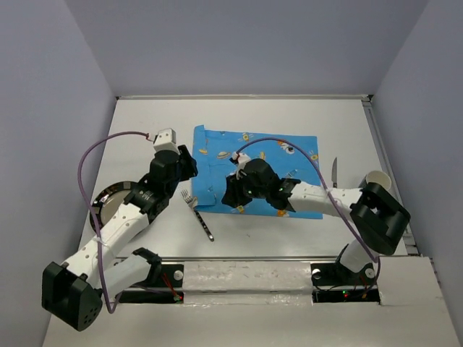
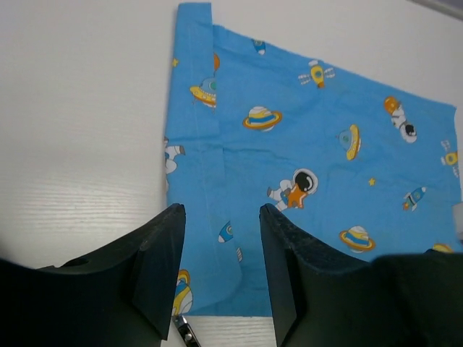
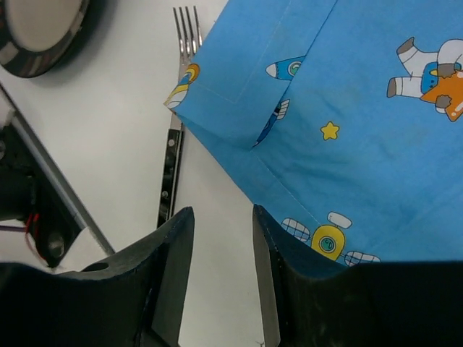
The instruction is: Set the dinner table for one person
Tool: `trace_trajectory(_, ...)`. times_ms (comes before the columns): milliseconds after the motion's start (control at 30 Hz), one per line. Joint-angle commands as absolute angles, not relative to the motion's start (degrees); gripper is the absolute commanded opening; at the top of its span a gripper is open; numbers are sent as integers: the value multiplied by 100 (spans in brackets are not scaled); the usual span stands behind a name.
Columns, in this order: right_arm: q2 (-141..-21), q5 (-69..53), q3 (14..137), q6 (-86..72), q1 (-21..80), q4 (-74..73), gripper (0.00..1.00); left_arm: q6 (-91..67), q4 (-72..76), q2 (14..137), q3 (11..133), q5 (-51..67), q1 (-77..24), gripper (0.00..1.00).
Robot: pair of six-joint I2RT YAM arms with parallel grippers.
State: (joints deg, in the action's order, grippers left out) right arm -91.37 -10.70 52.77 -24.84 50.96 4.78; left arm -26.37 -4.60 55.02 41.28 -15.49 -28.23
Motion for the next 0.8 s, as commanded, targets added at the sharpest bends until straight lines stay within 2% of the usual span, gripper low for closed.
trace_trajectory(0, -9789, -721, 5738, -2276, 5676, 756, 43, -2567, -299, 5239, 4482, -1487, -2314, 56)
trace_trajectory(400, -11126, -176, 6961, -1951, 6460, 167, 41, -2399, -106, 5036, 4456, -976, -1942, 57)
trace_trajectory(500, -11372, -141, 7101, -1864, 6521, 149, 35, -2382, -62, 5001, 4412, -932, -1925, 57)
trace_trajectory(600, -11601, -211, 7268, -1723, 6643, 79, 24, -2408, -44, 5010, 4351, -844, -1907, 57)
trace_trajectory(767, -11663, -123, 7374, -1381, 6916, 18, 18, -2443, -44, 4975, 4289, -826, -1907, 57)
